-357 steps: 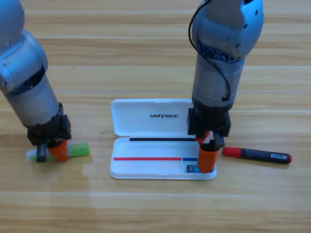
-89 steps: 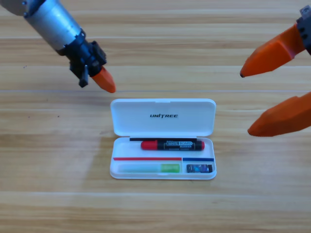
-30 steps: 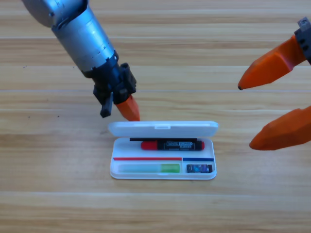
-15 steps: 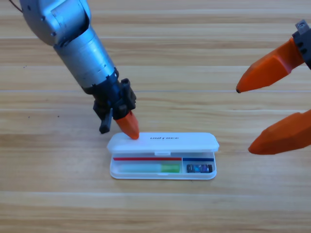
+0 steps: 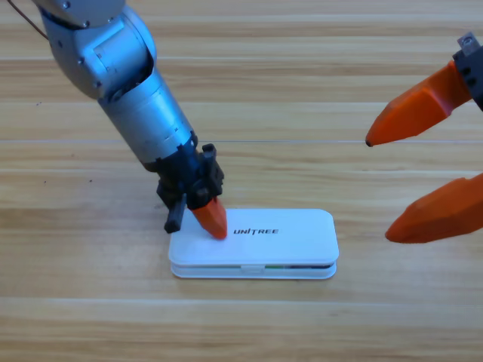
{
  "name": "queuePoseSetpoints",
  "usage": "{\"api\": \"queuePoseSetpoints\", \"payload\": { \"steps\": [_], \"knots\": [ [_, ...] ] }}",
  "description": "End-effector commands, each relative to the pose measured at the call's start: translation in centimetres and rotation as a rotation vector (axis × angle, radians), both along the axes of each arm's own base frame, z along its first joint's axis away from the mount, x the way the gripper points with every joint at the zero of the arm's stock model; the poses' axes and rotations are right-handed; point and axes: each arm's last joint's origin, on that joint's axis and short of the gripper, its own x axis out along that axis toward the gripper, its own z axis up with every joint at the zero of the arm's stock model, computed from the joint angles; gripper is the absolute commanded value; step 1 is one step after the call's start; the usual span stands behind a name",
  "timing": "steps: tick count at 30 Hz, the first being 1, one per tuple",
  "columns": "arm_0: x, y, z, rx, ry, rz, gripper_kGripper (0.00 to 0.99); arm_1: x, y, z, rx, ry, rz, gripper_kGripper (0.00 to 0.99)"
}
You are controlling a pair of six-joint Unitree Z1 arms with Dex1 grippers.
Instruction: Clean up eraser and pencils
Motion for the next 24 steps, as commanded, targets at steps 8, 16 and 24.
{"api": "queuePoseSetpoints", "payload": {
  "steps": [8, 16, 24],
  "knots": [
    [-1.9, -1.3, -1.9, 0.012, 0.026, -0.042, 0.000, 0.2, 1.5, -1.9, -0.040, 0.060, 0.032, 0.904],
    [-2.1, -1.4, -2.4, 0.016, 0.025, -0.043, 0.000, 0.3, 1.6, -1.9, -0.040, 0.059, 0.033, 0.904],
    [-3.4, -0.2, 1.7, 0.011, 0.010, 0.000, 0.528, 0.3, 1.6, -2.0, -0.042, 0.061, 0.033, 0.904]
  ]
}}
